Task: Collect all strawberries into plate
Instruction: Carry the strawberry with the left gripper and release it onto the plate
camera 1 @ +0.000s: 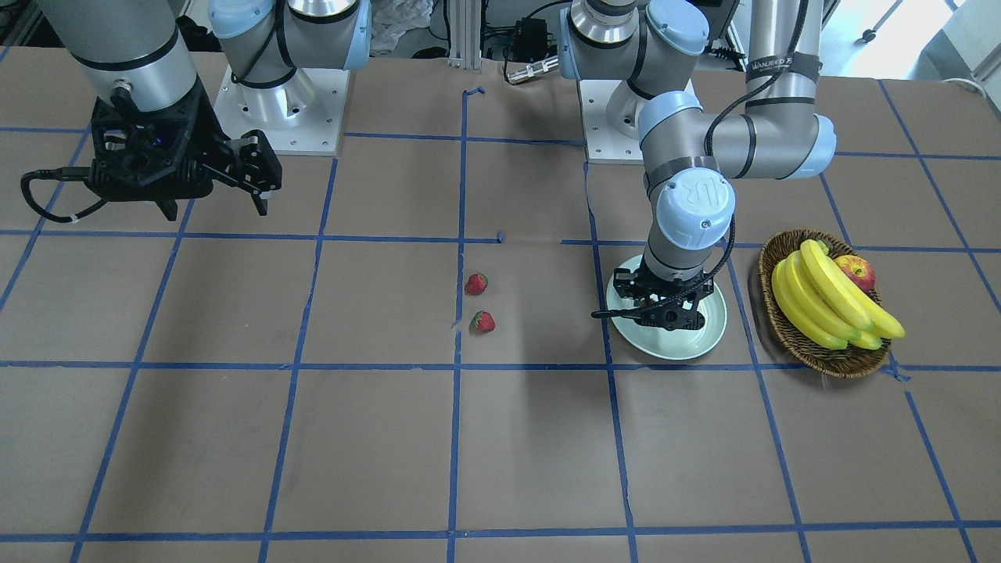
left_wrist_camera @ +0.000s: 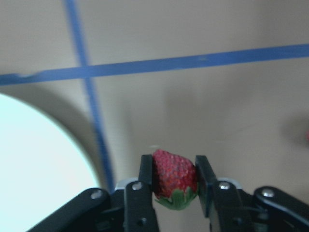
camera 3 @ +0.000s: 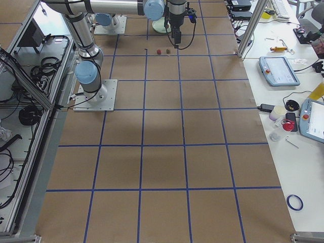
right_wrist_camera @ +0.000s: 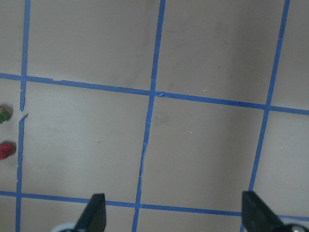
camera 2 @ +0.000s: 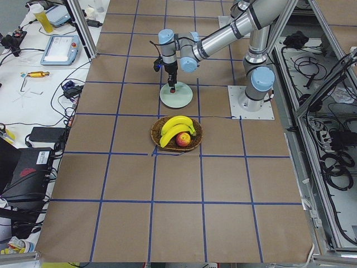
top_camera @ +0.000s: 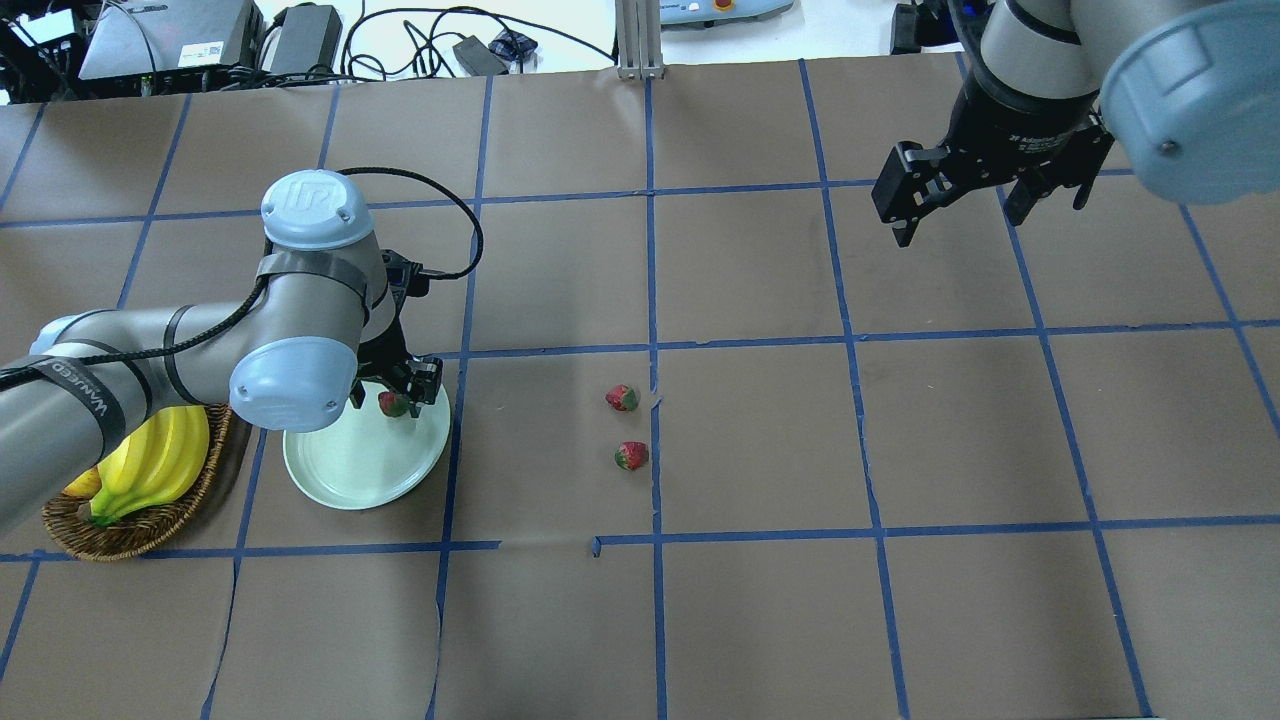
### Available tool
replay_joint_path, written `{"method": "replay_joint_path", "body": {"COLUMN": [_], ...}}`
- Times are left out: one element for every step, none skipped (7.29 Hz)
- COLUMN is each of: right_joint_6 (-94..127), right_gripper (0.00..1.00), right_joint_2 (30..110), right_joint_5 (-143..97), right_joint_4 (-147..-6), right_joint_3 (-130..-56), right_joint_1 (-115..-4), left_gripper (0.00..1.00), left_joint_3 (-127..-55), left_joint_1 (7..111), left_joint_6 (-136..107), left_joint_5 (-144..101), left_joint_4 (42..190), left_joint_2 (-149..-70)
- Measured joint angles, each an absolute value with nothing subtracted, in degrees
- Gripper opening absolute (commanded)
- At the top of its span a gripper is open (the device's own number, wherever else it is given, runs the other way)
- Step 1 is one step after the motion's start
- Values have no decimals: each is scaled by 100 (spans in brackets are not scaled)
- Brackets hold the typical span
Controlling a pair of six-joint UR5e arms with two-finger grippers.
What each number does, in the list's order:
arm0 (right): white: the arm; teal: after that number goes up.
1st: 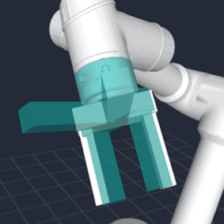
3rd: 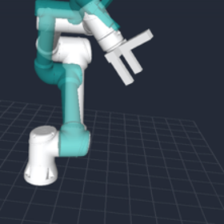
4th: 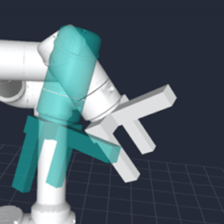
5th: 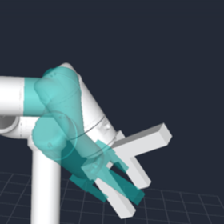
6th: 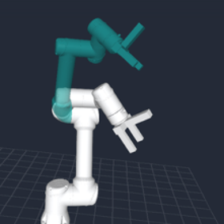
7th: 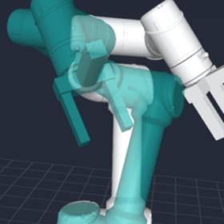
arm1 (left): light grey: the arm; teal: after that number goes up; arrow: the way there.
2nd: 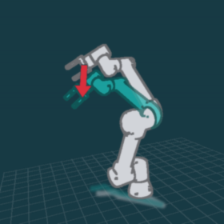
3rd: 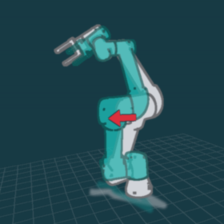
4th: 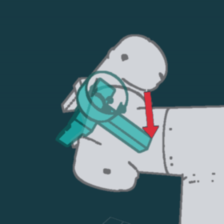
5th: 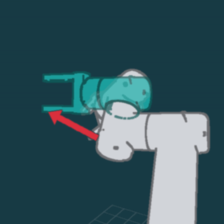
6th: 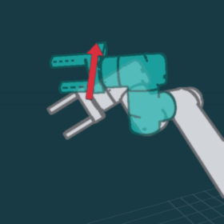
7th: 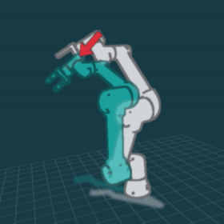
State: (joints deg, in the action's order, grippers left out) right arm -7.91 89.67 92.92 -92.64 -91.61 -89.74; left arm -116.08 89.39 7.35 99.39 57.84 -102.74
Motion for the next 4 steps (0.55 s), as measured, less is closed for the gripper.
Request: {"method": "replay_joint_path", "body": {"right_joint_6": [-791,-791,-791,-789], "right_gripper": [100,100,100,100], "right_joint_2": [8971,8975,8979,8977], "right_joint_5": [9291,9290,9290,9292], "right_joint_4": [-9264,-9264,-9264,-9264], "right_joint_3": [-9167,-9171,-9176,-9184], "right_joint_1": [-8974,-8974,-8975,-9000], "left_gripper": [100,100,100,100], "left_joint_3": [-11493,-11315,-11132,-10951], "left_joint_1": [9125,9439,9826,10145], "left_joint_6": [374,-338,-1129,-1764], "left_joint_5": [9733,9524,9271,9020], "left_joint_4": [5778,5781,5762,5671], "left_joint_2": [-10277,-10354,-10479,-10635]}}
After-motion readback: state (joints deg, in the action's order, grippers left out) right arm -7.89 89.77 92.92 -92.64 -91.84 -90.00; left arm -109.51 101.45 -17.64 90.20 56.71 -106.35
